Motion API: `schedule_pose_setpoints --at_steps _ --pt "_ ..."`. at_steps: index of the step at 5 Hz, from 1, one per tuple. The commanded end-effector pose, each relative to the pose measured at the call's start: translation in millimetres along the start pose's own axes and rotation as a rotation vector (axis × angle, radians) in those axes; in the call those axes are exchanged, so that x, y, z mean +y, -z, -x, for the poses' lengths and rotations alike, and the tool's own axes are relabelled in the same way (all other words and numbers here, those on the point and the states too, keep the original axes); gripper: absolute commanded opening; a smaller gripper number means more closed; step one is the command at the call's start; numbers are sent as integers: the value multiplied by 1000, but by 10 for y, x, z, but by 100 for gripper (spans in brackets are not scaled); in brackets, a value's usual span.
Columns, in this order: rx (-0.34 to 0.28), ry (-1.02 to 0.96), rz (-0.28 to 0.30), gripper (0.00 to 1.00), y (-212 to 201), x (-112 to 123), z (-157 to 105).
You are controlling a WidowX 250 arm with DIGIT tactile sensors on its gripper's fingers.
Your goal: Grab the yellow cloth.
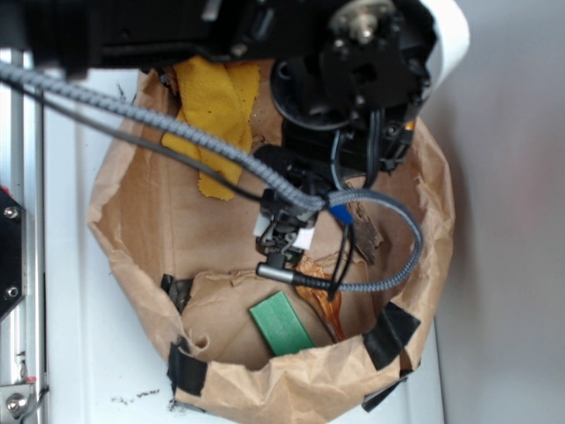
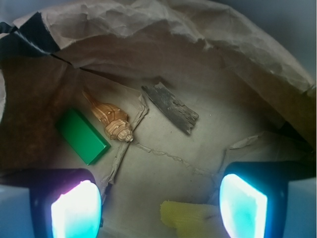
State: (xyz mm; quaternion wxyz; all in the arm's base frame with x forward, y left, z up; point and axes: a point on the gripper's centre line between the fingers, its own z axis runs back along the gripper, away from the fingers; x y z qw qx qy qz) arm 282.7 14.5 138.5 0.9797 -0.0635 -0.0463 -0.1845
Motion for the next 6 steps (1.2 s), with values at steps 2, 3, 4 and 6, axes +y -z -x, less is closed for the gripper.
schedule_pose_setpoints --at_steps 2,3,4,6 --pt "-42 2 -64 100 101 88 41" --pt "-51 70 -141 100 350 83 209" --pt "-18 109 -160 100 562 151 314" --pt "48 56 -165 100 909 415 250"
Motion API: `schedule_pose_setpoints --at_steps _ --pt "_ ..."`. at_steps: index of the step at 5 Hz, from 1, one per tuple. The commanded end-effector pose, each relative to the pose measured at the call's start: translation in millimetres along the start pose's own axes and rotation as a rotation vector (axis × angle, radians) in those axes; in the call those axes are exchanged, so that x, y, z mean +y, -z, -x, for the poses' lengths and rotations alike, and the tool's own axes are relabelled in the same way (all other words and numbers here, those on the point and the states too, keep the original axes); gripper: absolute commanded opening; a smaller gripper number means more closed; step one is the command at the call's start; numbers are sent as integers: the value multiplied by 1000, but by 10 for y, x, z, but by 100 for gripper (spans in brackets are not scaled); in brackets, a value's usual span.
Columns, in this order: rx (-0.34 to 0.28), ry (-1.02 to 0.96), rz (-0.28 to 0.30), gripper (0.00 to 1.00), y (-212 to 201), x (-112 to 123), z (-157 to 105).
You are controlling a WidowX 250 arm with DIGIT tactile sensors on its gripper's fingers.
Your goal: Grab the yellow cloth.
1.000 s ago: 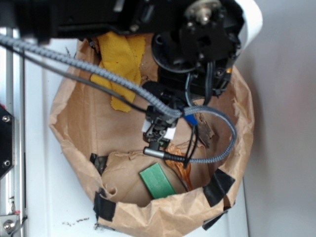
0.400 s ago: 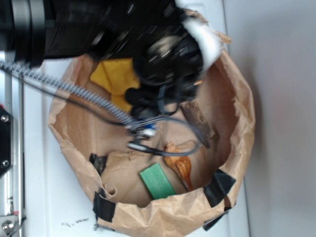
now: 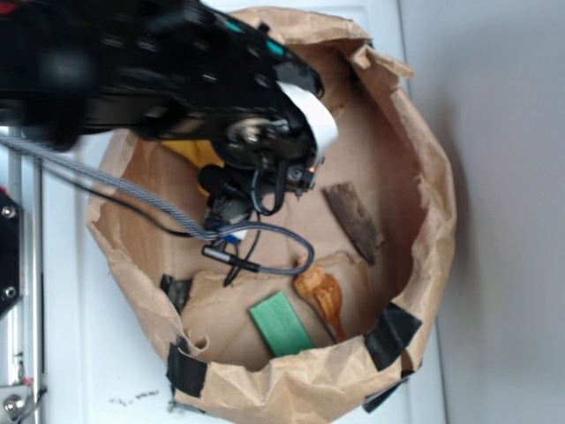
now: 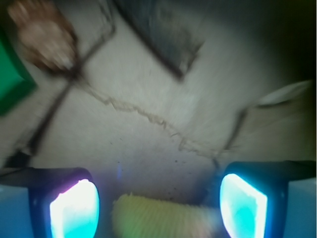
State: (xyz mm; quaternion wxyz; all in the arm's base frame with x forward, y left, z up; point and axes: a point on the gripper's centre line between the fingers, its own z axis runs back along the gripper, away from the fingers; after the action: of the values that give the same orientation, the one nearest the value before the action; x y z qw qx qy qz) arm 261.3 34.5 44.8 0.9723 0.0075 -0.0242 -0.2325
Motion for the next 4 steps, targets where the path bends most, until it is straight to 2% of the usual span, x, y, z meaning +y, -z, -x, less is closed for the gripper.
schedule_pose_setpoints --at_steps 1,2,3,4 --pt "-12 -58 -59 100 214 246 -75" --pt "-19 -60 -78 100 235 214 -89" --pt "-52 -49 -41 100 -2 184 -102" --pt "-129 -22 96 100 -501 171 -60"
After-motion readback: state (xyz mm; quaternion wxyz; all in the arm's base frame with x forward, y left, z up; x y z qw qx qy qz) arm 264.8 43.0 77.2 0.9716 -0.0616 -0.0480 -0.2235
